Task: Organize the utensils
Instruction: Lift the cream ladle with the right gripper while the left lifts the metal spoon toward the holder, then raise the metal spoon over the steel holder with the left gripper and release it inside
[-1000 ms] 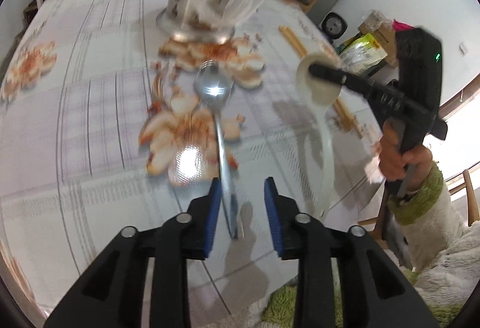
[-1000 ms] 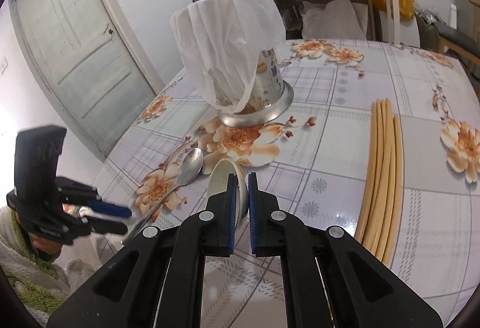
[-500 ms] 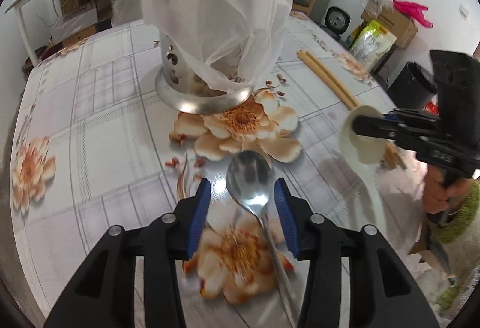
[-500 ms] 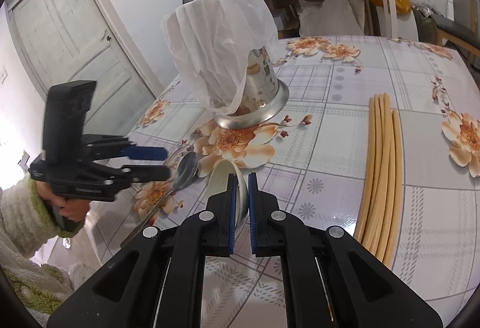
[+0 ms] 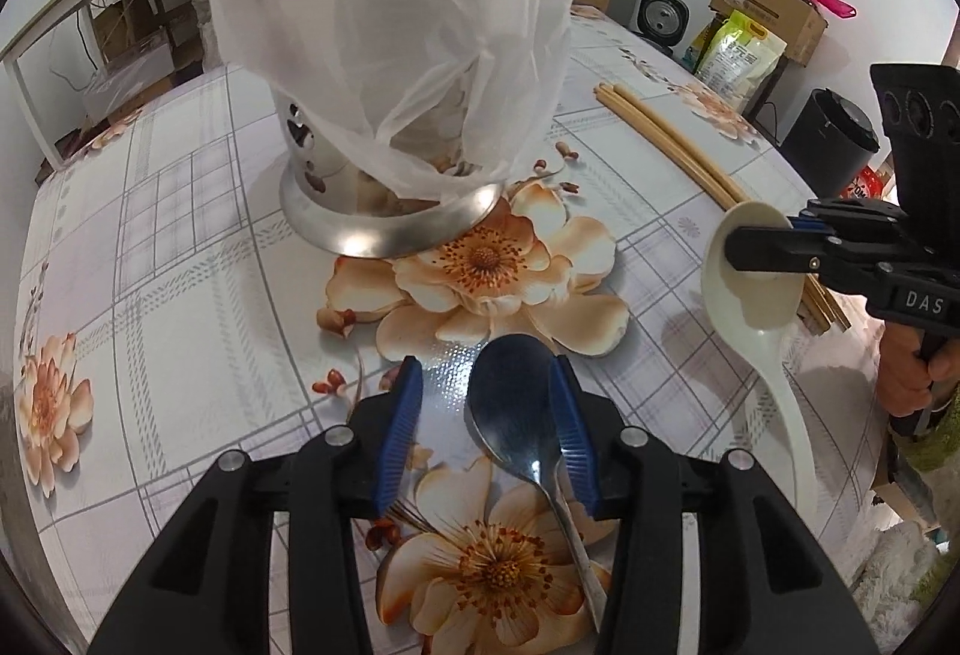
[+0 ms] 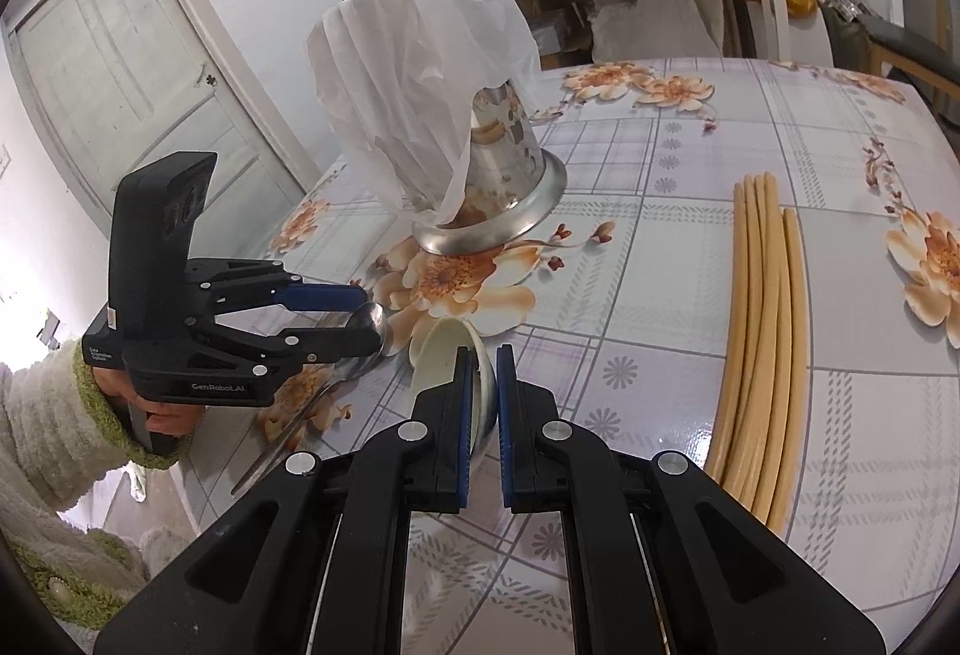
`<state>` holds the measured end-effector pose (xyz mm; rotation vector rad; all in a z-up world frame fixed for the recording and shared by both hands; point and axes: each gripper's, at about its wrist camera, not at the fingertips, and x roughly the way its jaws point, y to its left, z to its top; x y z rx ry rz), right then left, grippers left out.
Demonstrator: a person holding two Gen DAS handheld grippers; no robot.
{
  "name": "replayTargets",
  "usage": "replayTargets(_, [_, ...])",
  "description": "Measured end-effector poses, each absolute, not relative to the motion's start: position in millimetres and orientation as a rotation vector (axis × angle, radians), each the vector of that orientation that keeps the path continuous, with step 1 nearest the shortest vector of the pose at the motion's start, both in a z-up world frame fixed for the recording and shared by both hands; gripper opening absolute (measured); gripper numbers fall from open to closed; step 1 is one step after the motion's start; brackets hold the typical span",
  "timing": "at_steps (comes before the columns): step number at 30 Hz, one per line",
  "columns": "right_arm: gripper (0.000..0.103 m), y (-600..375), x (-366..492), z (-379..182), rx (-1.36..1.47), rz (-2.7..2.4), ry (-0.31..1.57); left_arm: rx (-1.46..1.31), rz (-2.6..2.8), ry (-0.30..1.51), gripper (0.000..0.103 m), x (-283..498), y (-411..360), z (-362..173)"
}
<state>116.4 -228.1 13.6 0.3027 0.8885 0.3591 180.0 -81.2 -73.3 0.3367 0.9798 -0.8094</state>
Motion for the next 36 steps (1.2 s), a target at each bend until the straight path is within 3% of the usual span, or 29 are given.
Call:
replayTargets(6, [0.006,-227,117,11,0.303,0.356,0.895,0.374,-0.821,0.969,0.025,175,-93,-73])
replayTargets(19, [0.006,-228,115,13,0.308,0.342,0.889,0.331,-0.793,0.970,0.006,177,-90,-70])
replayTargets(36, [0.006,-237,97,36,0.321,0.186,0.827,0.197,-0.686,0.936,0.001,167,-40,-48])
